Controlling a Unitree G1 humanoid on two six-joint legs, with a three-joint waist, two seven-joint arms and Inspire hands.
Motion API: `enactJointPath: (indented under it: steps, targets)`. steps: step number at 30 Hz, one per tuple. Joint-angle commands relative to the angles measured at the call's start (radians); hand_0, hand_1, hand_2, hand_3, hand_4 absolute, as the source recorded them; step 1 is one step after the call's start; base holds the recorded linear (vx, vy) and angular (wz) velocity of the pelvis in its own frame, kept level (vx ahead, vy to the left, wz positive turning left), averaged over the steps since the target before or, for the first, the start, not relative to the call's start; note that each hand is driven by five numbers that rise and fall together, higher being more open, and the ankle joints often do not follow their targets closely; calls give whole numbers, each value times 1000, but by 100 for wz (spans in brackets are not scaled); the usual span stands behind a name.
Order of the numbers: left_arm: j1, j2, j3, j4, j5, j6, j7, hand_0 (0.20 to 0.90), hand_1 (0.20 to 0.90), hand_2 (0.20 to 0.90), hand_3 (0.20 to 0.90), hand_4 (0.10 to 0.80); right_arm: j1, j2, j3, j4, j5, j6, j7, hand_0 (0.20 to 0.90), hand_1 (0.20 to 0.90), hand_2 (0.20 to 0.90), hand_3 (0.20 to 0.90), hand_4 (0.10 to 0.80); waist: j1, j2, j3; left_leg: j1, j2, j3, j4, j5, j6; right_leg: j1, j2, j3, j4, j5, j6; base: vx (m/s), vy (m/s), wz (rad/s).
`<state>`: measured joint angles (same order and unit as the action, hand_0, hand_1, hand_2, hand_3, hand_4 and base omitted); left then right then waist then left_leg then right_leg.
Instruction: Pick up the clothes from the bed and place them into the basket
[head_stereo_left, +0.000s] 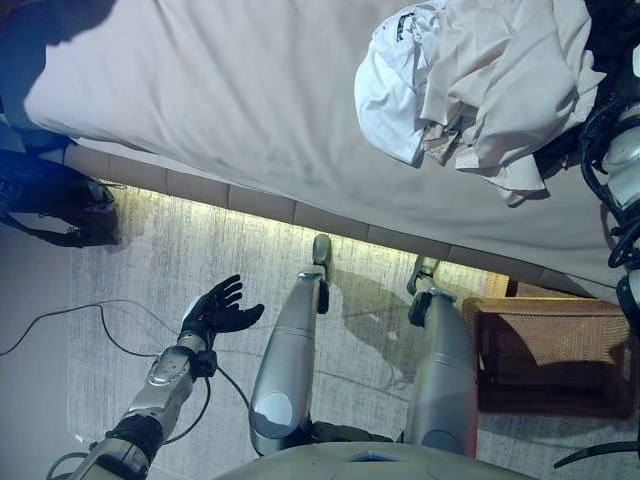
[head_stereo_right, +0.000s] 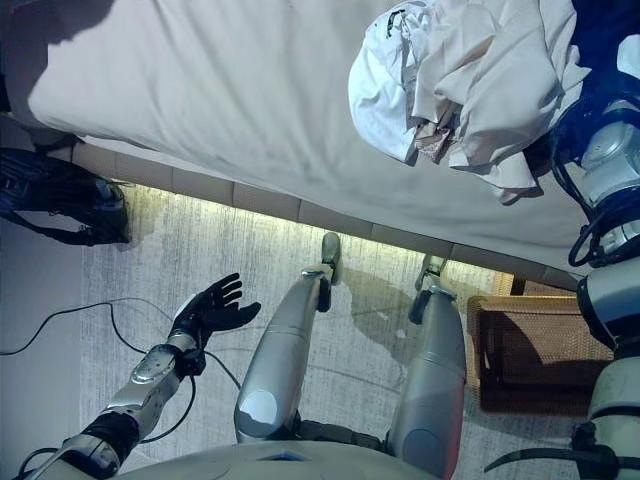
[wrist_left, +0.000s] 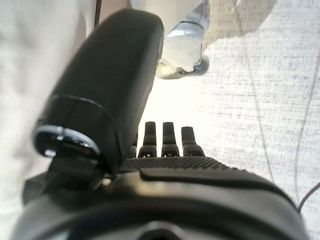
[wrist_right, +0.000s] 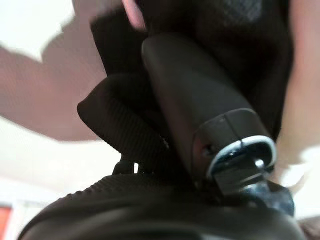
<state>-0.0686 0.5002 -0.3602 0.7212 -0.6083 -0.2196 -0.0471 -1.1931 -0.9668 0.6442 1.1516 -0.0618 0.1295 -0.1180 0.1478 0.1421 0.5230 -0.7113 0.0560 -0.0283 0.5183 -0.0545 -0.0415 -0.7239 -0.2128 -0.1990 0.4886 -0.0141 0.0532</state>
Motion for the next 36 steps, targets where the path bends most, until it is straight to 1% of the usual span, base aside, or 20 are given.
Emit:
enactJointPath:
  steps: [1, 2, 3, 5, 8, 12, 16, 20, 23, 27, 28, 29, 31, 36]
  targets:
    - [57, 101, 30, -1, 0, -20, -9, 900, 900, 900, 900, 800, -3, -49, 18, -4, 92, -76, 130, 900, 900, 900, 900, 800, 51, -17, -69, -49, -32, 20, -47, 115, 10, 37, 72, -61, 27, -43, -68, 5, -64, 5]
    - [55, 104, 34, -2, 4, -17, -12, 900, 900, 900, 900, 800, 1, -49, 9, 8, 102, -80, 154, 900, 900, 900, 900, 800, 53, -17, -69, -47, -32, 18, -49, 116, 9, 40, 72, -65, 25, -43, -69, 6, -64, 3]
    - [53, 111, 34, -5, 5, -11, -13, 900, 900, 900, 900, 800, 12, -48, -1, 15, 115, -88, 160, 300, 300, 300, 200, 100, 55, -16, -70, -45, -34, 16, -49, 115, 8, 44, 73, -70, 21, -42, -69, 8, -52, 2]
    - [55, 115, 41, 0, 11, -9, -17, 900, 900, 900, 900, 800, 19, -49, -20, 29, 144, -105, 176, 300, 300, 300, 200, 100, 58, -16, -73, -40, -36, 15, -51, 114, 8, 49, 74, -73, 18, -40, -69, 4, -20, 2]
    - [58, 111, 44, 3, 20, -12, -15, 900, 900, 900, 900, 800, 32, -43, -52, 30, 160, -114, 162, 300, 300, 300, 200, 100, 58, -17, -75, -33, -37, 13, -55, 112, 7, 58, 77, -77, 9, -38, -69, 0, 0, 0]
    - [61, 101, 45, 8, 30, -31, -12, 900, 900, 900, 900, 800, 54, -36, -99, 29, 187, -118, 113, 300, 300, 300, 200, 100, 56, -21, -80, -13, -41, 13, -71, 108, 6, 80, 88, -80, -18, -34, -69, -8, 0, 1]
    - [57, 86, 39, -5, 35, -37, 2, 900, 900, 900, 900, 800, 100, -29, -177, 26, 249, -124, -9, 300, 300, 300, 200, 100, 49, -29, -88, 20, -43, 19, -93, 100, 4, 114, 95, -85, -56, -25, -65, -44, 12, 4]
    - [66, 56, 22, -9, 46, -54, 25, 900, 900, 900, 900, 800, 164, -10, -303, 2, 334, -153, -158, 300, 300, 300, 200, 100, 34, -39, -105, 70, -47, 30, -125, 92, 0, 168, 108, -83, -112, -12, -58, -38, 50, 0]
    - [67, 41, 16, -10, 53, -55, 35, 900, 900, 900, 900, 800, 207, 6, -364, -22, 338, -173, -250, 300, 300, 300, 200, 100, 26, -46, -117, 100, -47, 42, -151, 93, -5, 202, 114, -84, -152, 1, -52, -33, 50, -3]
    - [67, 24, 1, -13, 48, -60, 53, 900, 900, 900, 900, 800, 232, 11, -412, -62, 354, -196, -364, 300, 300, 300, 200, 100, 14, -50, -131, 141, -49, 56, -190, 96, -11, 249, 120, -76, -207, 19, -41, -51, 78, -4]
    - [66, 19, -2, -13, 46, -62, 59, 900, 900, 900, 900, 800, 237, 12, -430, -79, 359, -206, -405, 300, 300, 300, 200, 100, 10, -51, -132, 143, -52, 67, -213, 133, -5, 254, 116, -87, -233, 51, -48, -119, 72, -3]
    - [66, 17, -5, -13, 45, -61, 64, 900, 900, 900, 900, 800, 241, 14, -441, -89, 360, -212, -423, 300, 300, 300, 200, 100, 8, -52, -137, 153, -51, 69, -224, 134, -6, 264, 116, -86, -243, 53, -45, -127, 83, -7]
    - [63, 7, -10, -1, 50, -67, 69, 900, 900, 900, 900, 800, 251, 22, -464, -126, 365, -252, -481, 300, 300, 300, 200, 100, 4, -56, -146, 180, -46, 75, -253, 137, -9, 286, 114, -81, -266, 57, -39, -30, 65, -6]
    - [65, -22, -12, 32, 54, -78, 77, 900, 900, 900, 900, 800, 270, 35, -499, -218, 382, -301, -581, 300, 300, 300, 200, 100, -6, -60, -165, 232, -35, 86, -302, 141, -15, 328, 115, -76, -299, 58, -32, -15, 71, -1]
